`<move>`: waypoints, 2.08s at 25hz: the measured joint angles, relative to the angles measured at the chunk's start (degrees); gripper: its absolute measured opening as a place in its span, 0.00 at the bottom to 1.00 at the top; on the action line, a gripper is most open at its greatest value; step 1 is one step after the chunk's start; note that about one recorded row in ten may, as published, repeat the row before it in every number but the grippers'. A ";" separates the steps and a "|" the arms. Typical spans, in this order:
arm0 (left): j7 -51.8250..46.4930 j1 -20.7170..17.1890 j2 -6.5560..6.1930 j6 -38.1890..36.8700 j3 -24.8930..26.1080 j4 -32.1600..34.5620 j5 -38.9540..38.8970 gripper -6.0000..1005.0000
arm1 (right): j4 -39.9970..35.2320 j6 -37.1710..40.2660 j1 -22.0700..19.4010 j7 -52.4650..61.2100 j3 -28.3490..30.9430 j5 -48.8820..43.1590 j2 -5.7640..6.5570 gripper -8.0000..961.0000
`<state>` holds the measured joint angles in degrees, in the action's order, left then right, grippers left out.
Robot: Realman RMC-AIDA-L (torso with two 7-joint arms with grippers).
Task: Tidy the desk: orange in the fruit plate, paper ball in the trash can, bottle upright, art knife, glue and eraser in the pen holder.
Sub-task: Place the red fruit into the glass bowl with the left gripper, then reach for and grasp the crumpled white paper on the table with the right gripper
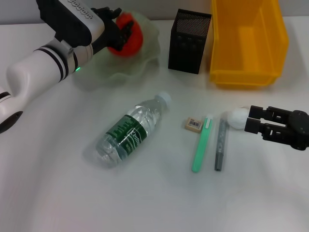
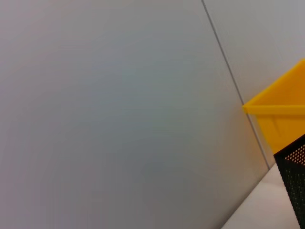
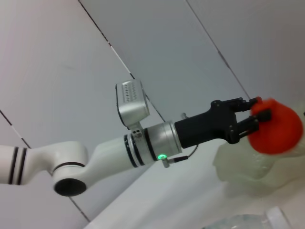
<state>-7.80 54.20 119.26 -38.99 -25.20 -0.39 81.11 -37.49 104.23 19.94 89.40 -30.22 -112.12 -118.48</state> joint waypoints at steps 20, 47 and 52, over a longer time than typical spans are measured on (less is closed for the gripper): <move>-24.36 -5.60 -0.39 -17.46 1.26 -0.25 8.65 0.81 | -41.75 11.16 2.88 35.95 2.88 -11.34 1.51 0.75; -57.76 -29.60 -0.88 -61.33 -20.76 23.26 11.10 0.81 | -17.92 -20.45 17.13 38.76 -16.82 -33.92 -0.72 0.75; -56.77 -31.59 -0.83 -61.26 -20.95 22.84 11.10 0.81 | -12.72 -24.39 18.08 37.09 -18.18 -33.92 -0.67 0.75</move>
<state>-64.57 22.61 118.44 -100.25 -46.15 22.45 92.21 -50.21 79.84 38.03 126.49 -48.40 -146.03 -119.15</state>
